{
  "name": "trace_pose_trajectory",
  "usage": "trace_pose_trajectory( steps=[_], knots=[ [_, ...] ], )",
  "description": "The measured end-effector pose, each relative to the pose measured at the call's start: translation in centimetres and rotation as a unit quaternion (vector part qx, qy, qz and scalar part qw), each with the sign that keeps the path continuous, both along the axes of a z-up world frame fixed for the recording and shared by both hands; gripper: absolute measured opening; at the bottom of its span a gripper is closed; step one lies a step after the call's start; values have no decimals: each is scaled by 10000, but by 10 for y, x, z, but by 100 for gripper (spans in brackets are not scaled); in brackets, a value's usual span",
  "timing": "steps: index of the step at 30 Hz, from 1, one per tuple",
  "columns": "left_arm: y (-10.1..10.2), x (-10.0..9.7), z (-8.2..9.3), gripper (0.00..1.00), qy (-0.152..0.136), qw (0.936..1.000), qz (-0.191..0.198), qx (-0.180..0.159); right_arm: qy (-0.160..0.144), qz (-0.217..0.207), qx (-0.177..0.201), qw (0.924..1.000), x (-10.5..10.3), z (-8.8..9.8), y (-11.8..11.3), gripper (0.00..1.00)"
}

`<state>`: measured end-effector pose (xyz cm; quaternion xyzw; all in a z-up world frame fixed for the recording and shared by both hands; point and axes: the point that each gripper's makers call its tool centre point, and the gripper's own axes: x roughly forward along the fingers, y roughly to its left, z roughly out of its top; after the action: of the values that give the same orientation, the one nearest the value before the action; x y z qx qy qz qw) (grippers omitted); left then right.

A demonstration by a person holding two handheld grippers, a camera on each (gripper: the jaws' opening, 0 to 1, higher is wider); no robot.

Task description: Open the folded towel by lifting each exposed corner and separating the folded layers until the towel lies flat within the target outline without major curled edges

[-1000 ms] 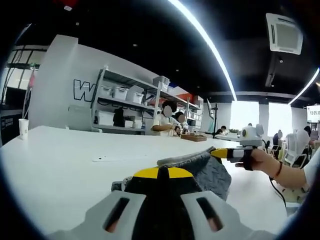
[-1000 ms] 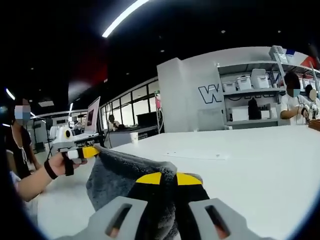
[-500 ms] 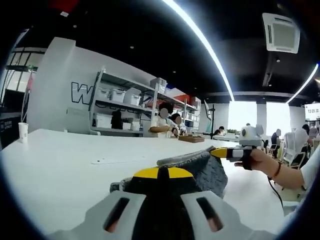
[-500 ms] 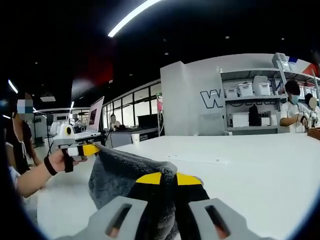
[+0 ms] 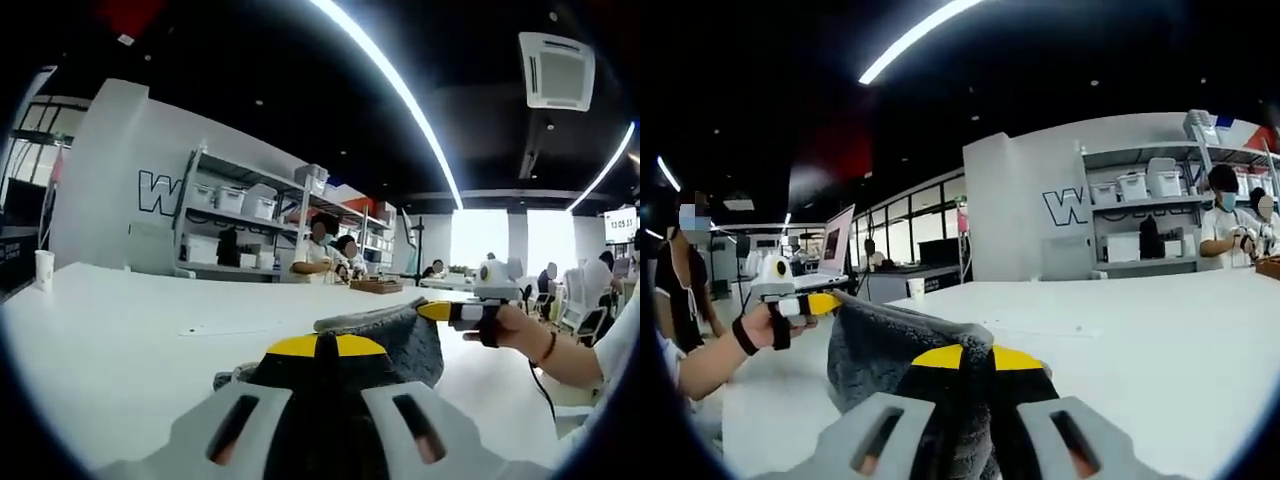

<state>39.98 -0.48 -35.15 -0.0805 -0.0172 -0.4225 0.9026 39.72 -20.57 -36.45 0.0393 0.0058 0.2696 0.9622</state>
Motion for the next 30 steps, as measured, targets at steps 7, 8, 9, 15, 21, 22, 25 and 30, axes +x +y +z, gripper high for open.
trace_pose_trajectory(
  steps=[7,8,9,15,21,22,25,30],
  knots=[
    [1,-6,-2,1,-44,9999,-26,96,-55,57,-17,10000,3,4,-5,1],
    [2,-7,-2,1,-42,10000,-14,85,-43,91,34,9999,3,5,-4,1],
    [3,-8,-1,1,-22,10000,-32,27,-47,89,43,9999,3,6,-5,1],
    [4,-14,0,1,-70,10000,-47,18,-97,127,51,9999,-1,8,-3,1],
    [7,-18,-3,1,-58,10000,-34,-33,-151,152,84,9997,-8,9,0,1],
    [7,-19,-3,1,-67,10000,-35,-33,-152,156,92,9997,-9,9,1,1],
    [9,-21,-3,1,-68,10000,-44,-46,-184,184,81,9996,-14,10,3,1],
    [11,-26,-2,1,-126,9999,-47,-19,-226,180,124,9995,-20,11,5,0]
  ],
)
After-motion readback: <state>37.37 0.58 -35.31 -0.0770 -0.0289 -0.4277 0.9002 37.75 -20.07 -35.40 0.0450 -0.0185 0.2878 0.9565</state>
